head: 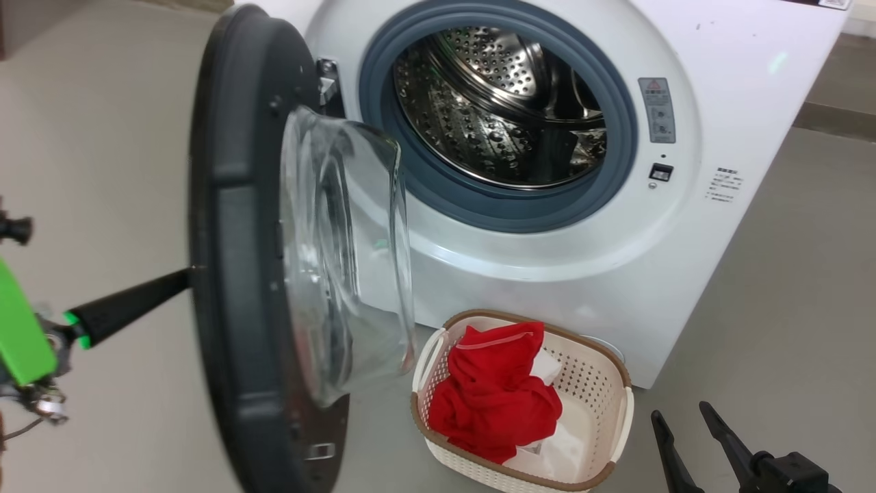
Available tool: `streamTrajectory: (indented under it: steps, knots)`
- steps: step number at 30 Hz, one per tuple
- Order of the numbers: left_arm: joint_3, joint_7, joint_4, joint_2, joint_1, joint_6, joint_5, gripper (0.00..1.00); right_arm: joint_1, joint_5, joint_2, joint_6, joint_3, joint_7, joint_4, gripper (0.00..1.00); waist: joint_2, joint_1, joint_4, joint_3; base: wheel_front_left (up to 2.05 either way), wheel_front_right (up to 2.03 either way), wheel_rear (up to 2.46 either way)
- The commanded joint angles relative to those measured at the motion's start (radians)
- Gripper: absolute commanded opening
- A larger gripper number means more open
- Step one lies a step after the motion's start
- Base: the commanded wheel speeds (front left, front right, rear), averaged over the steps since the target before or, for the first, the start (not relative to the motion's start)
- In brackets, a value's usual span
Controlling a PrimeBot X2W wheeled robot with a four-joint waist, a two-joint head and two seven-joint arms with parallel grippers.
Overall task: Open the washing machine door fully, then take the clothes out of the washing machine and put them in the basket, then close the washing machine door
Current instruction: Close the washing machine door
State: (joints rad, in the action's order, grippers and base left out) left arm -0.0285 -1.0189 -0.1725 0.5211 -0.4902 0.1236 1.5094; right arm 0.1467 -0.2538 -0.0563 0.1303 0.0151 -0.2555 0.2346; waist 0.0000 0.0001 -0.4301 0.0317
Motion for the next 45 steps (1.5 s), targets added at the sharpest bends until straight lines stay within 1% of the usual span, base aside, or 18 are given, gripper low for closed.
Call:
streamTrajectory:
  steps: [1,6,10,20,26,28,29,30,32,33,34,35,38,39,45]
  knots:
    - [-0.023,0.002,0.057,0.028,-0.020,0.007,0.004,0.00,-0.017,-0.001,-0.012,0.000,0.019,-0.006,-0.027,1.00,0.0000,-0.0001,0.012,-0.002,0.00,0.00,0.00]
    - [0.018,0.038,0.121,-0.004,-0.024,0.007,-0.009,0.00,-0.020,0.001,-0.012,0.000,0.016,-0.006,-0.028,1.00,0.0000,-0.0001,0.028,-0.007,0.00,0.00,0.00]
    - [0.048,0.067,0.144,-0.019,-0.025,0.007,-0.019,0.00,-0.025,0.001,-0.012,0.000,0.017,-0.006,-0.027,1.00,0.0000,-0.0001,0.037,-0.011,0.00,0.00,0.00]
    - [0.058,0.144,0.148,0.003,-0.006,0.007,-0.023,0.00,-0.038,0.002,-0.008,0.000,0.015,-0.006,-0.027,1.00,0.0000,-0.0001,0.037,-0.022,0.00,0.00,0.00]
    - [0.039,0.237,0.135,0.001,0.060,0.007,-0.028,0.00,-0.044,-0.001,-0.004,0.000,0.025,-0.006,-0.020,1.00,0.0000,-0.0001,0.025,-0.011,0.00,0.00,0.00]
    - [0.032,0.276,0.128,-0.004,0.095,0.007,-0.032,0.10,-0.045,-0.004,-0.002,0.000,0.031,-0.006,-0.017,1.00,0.0000,-0.0001,0.020,-0.003,0.00,0.00,0.00]
    - [0.031,0.292,0.127,-0.005,0.113,0.007,-0.034,0.12,-0.046,-0.004,-0.002,0.000,0.034,-0.006,-0.016,1.00,0.0000,-0.0001,0.018,-0.001,0.00,0.00,0.00]
    - [0.029,0.309,0.126,-0.007,0.130,0.007,-0.033,0.16,-0.047,-0.005,-0.001,0.000,0.036,-0.006,-0.015,1.00,0.0000,-0.0001,0.014,0.002,0.00,0.00,0.00]
    - [0.019,0.350,0.120,-0.012,0.164,0.007,-0.035,0.29,-0.052,-0.007,0.000,0.000,0.042,-0.006,-0.014,1.00,0.0000,-0.0001,0.009,0.005,0.00,0.00,0.00]
    - [0.017,0.369,0.118,-0.014,0.181,0.007,-0.037,0.33,-0.054,-0.007,0.000,0.000,0.044,-0.006,-0.013,1.00,0.0000,-0.0001,0.006,0.007,0.00,0.00,0.00]
    - [0.012,0.392,0.116,-0.020,0.198,0.007,-0.038,0.41,-0.057,-0.008,0.001,0.000,0.045,-0.006,-0.012,1.00,0.0000,-0.0001,0.003,0.008,0.00,0.00,0.00]
    - [0.007,0.416,0.111,-0.026,0.213,0.007,-0.038,0.50,-0.060,-0.009,0.001,0.000,0.046,-0.006,-0.011,1.00,0.0000,-0.0001,0.001,0.009,0.00,0.00,0.00]
    - [0.002,0.482,0.105,-0.045,0.263,0.007,-0.042,0.92,-0.066,-0.011,0.002,0.000,0.050,-0.006,-0.009,1.00,0.0000,-0.0001,-0.006,0.014,0.00,0.00,0.00]
    - [0.000,0.506,0.100,-0.051,0.281,0.007,-0.045,1.00,-0.067,-0.011,0.003,0.000,0.051,-0.006,-0.009,1.00,0.0000,-0.0001,-0.009,0.015,0.00,0.00,0.00]
    - [-0.011,0.655,0.062,-0.098,0.372,0.007,-0.056,1.00,-0.070,-0.015,0.005,0.000,0.056,-0.006,-0.003,1.00,0.0000,-0.0001,-0.025,0.018,0.00,0.00,0.00]
